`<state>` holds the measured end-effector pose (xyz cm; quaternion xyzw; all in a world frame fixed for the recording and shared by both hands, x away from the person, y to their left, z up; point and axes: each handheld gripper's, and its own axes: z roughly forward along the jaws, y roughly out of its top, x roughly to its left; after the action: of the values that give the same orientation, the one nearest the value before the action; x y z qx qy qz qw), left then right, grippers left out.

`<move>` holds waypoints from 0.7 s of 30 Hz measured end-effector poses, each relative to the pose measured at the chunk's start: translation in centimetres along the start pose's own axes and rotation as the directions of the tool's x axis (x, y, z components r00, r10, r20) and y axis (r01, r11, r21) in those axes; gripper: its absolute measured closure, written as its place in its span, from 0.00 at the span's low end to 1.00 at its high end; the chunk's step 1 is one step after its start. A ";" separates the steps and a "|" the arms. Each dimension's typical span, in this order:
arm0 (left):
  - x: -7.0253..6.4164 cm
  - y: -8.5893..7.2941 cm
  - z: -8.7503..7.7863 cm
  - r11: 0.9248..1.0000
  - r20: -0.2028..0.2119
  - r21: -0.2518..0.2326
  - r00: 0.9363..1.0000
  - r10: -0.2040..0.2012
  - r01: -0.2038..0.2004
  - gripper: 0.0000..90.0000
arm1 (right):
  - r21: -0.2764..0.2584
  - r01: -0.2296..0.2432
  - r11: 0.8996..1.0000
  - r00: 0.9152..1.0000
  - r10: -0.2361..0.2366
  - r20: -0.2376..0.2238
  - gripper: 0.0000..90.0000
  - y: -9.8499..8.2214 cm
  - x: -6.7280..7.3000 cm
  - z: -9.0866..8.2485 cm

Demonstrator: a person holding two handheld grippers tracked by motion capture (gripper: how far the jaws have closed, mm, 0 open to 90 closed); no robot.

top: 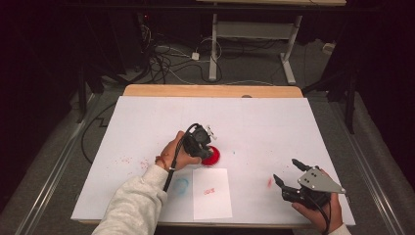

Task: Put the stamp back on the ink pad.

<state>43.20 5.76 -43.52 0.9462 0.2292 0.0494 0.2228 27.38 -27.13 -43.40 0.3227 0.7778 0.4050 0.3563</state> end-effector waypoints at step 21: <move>-0.1 -0.6 -1.9 0.992 -0.045 -0.126 0.998 -0.032 0.026 0.59 | 0.000 0.001 1.000 1.000 -0.001 -0.004 0.29 0.0 0.0 0.0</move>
<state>42.49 6.94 -42.08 0.9255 0.2446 0.0825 0.2771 27.37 -27.13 -43.39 0.3213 0.7786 0.4055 0.3551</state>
